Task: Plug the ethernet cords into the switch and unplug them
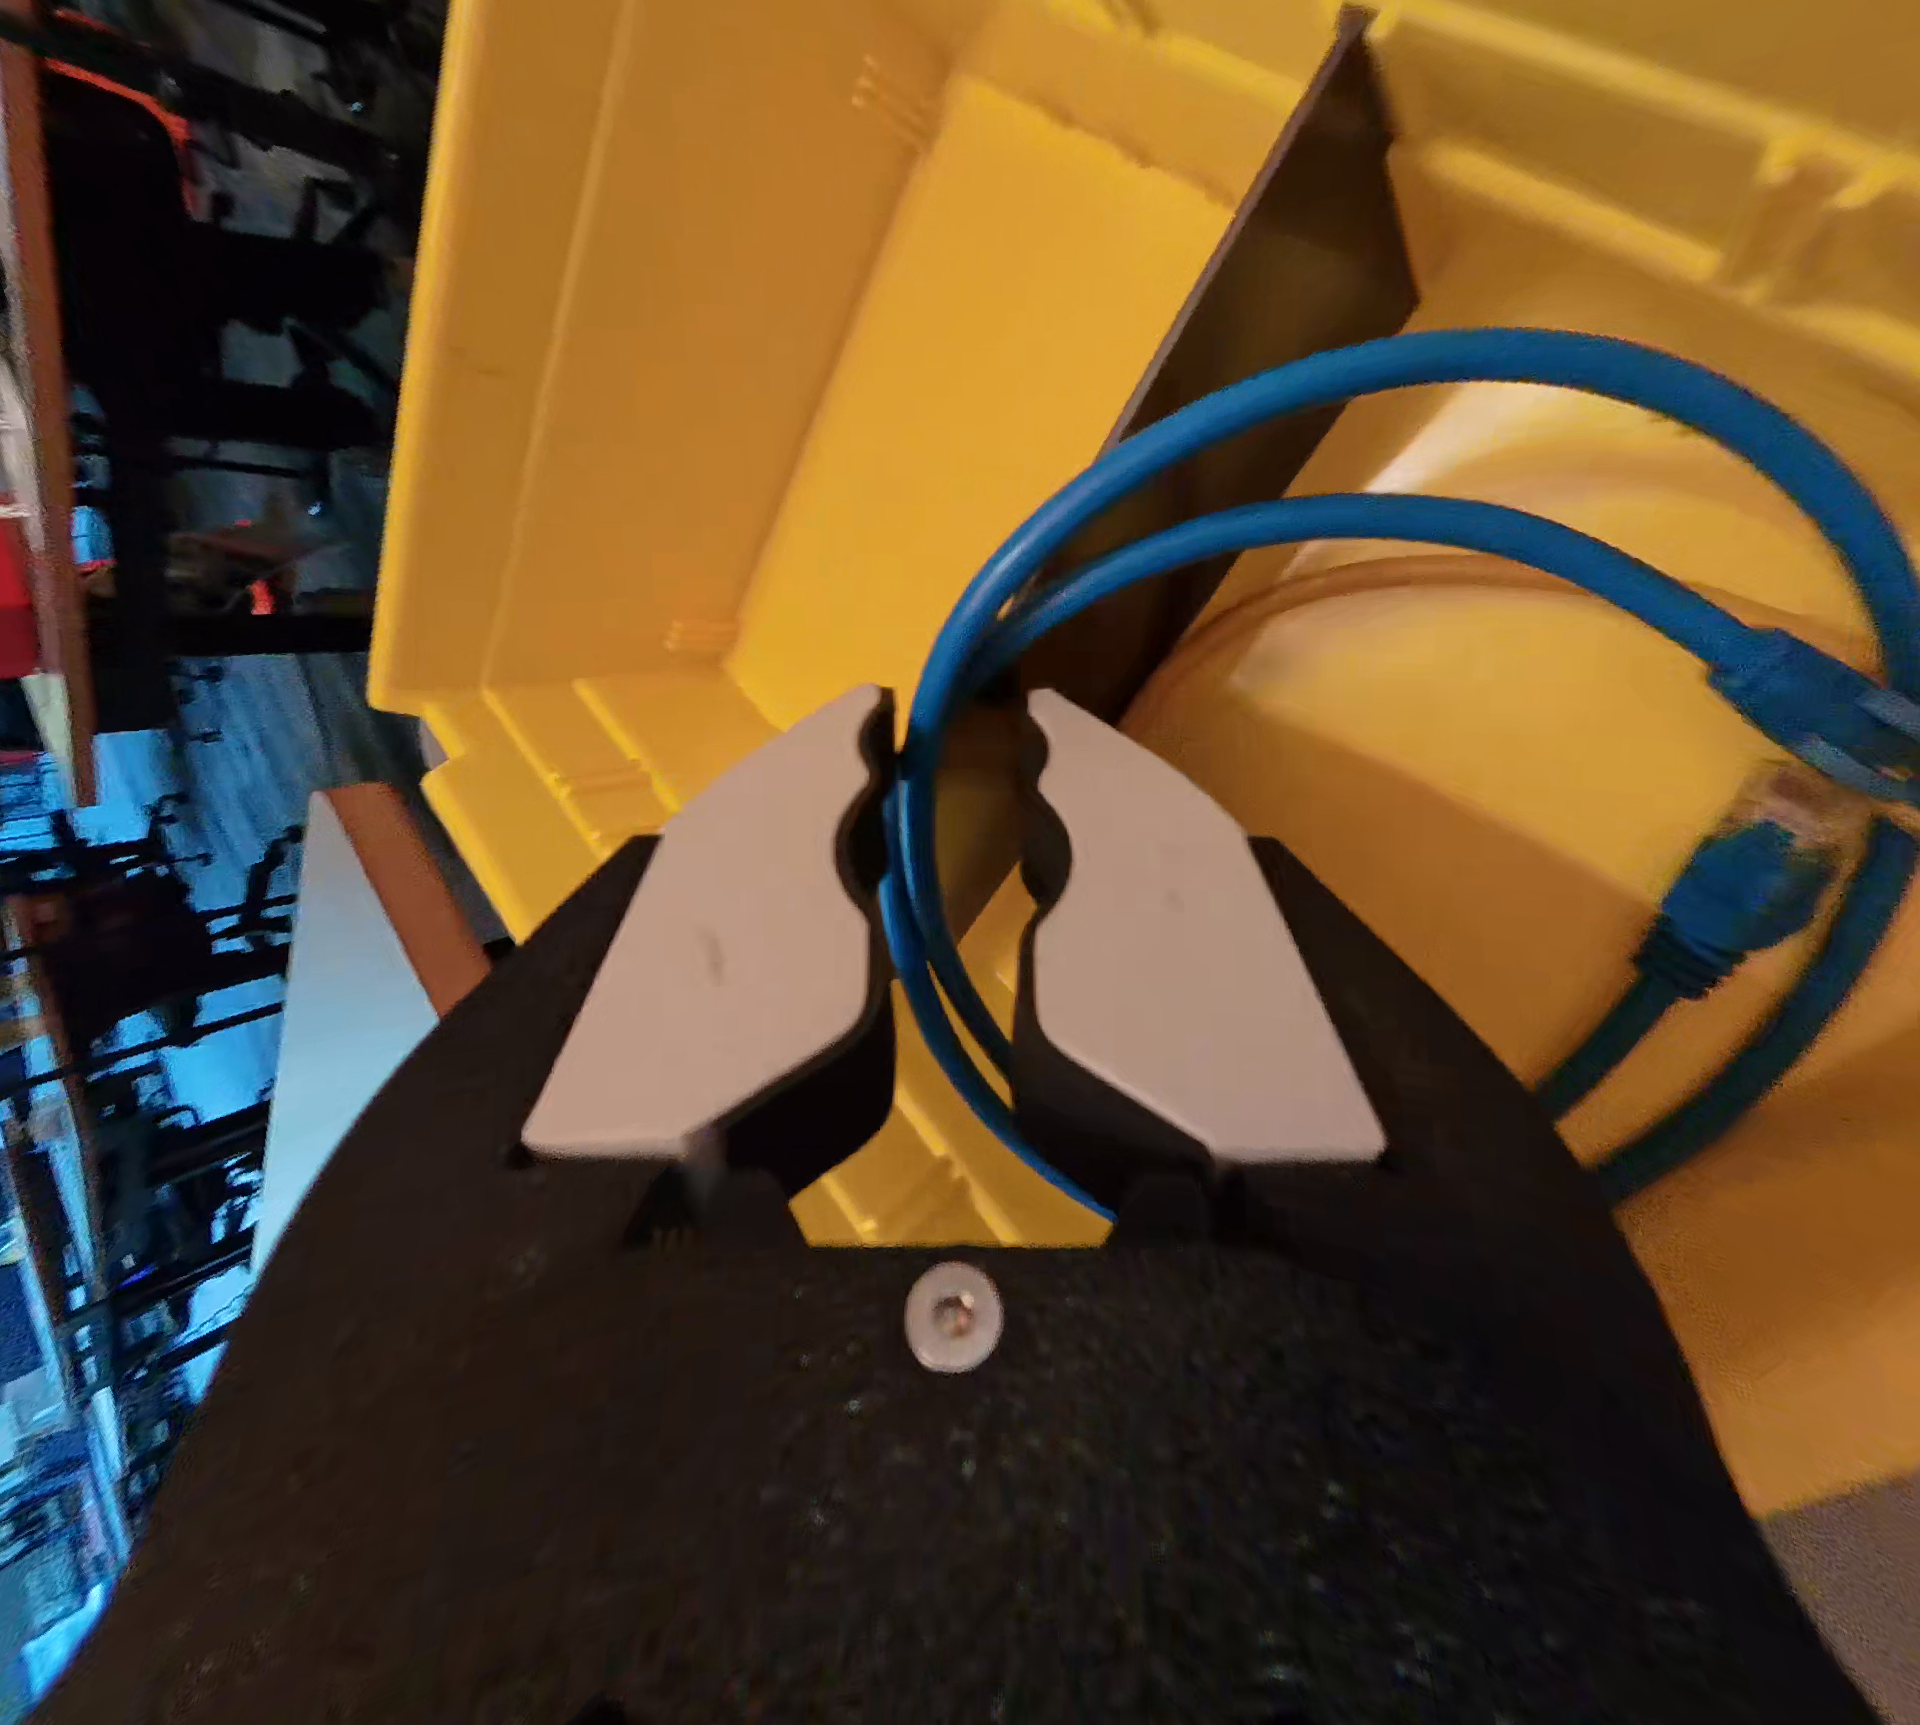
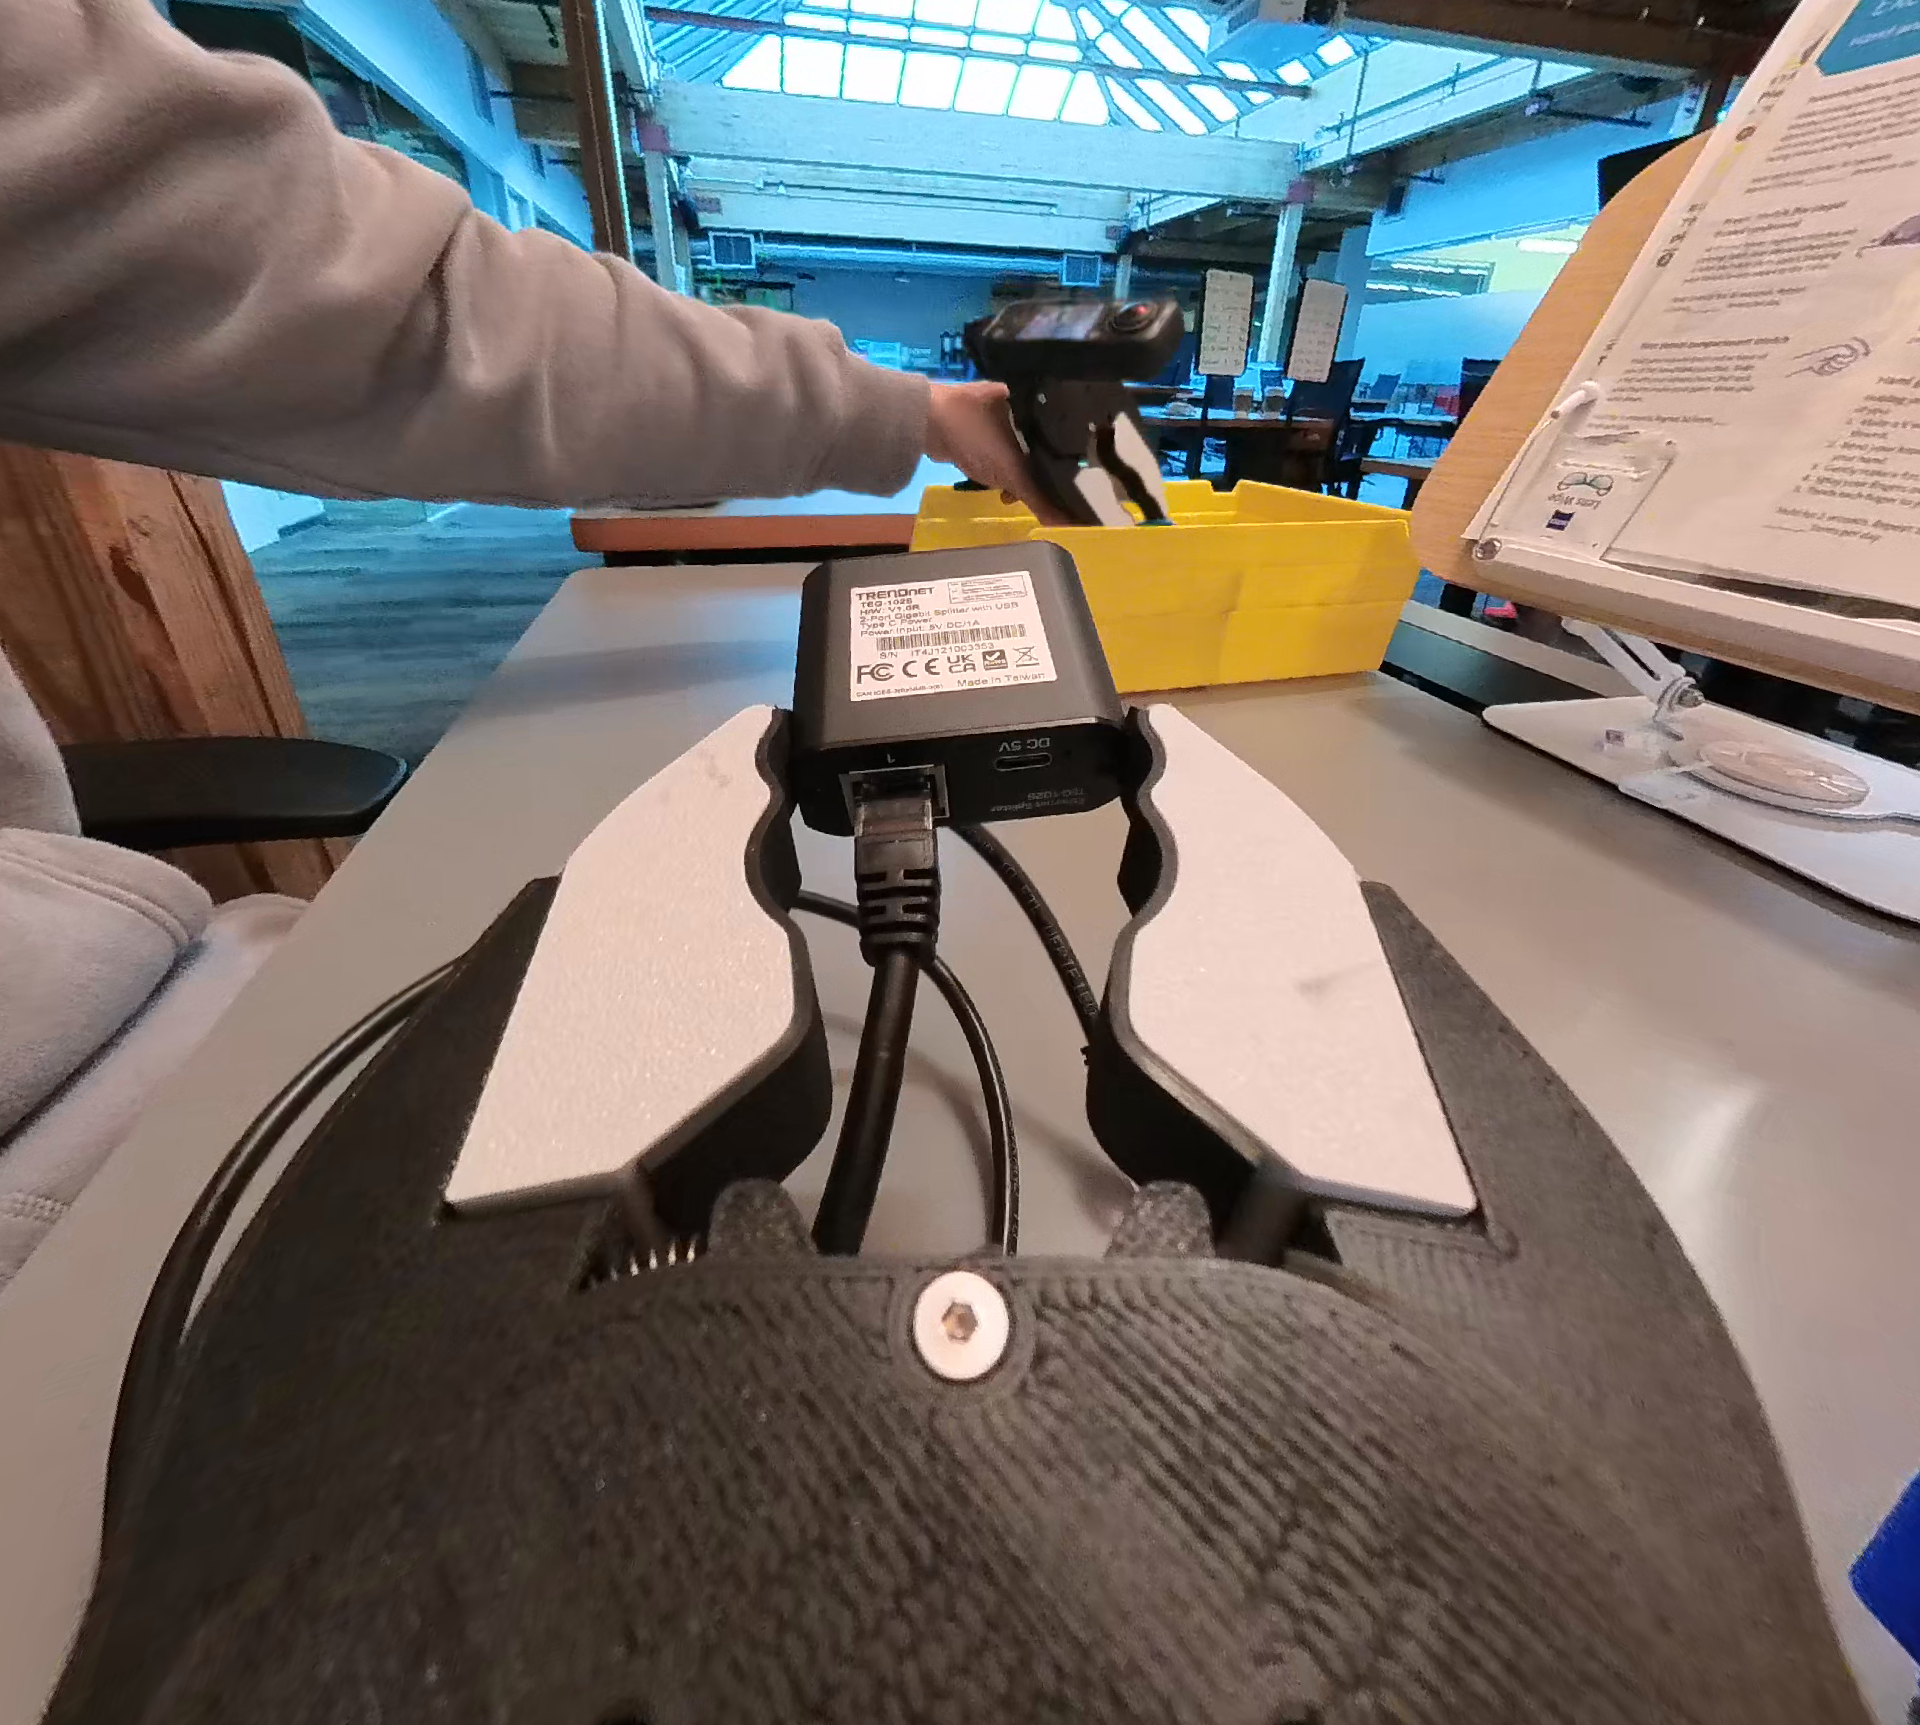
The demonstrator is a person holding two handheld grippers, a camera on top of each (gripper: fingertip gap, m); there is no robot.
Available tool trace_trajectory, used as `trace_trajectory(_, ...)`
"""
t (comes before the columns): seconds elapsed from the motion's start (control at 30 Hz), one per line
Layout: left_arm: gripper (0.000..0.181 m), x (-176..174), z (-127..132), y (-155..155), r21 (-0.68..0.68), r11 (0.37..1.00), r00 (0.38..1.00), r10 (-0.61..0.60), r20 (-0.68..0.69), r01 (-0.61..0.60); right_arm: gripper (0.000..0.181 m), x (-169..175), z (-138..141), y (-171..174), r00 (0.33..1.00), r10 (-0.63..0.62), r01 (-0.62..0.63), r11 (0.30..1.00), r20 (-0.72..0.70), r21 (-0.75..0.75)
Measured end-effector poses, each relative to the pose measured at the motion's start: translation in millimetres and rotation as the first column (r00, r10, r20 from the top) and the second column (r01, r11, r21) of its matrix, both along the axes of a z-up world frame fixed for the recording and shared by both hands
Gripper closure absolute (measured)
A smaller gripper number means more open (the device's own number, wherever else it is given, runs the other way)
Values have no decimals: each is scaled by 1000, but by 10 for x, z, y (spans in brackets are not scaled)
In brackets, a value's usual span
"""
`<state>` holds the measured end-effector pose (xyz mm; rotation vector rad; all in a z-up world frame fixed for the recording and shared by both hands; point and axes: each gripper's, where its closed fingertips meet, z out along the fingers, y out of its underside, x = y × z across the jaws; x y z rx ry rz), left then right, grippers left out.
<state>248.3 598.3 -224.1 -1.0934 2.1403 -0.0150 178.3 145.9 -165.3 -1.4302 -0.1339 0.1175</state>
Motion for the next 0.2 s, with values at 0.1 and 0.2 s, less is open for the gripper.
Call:
trace_trajectory(0.1,169,-3,-11,-4,10,1000,1000,-16,-19,16,120,-4,4,-6,1000,6,-6,1000,-2,3)
trace_trajectory(0.2,170,-42,1,24,35,999,1000,-2,-28,3,120,-4,9,-12,1000,13,-13,1000,-8,7)
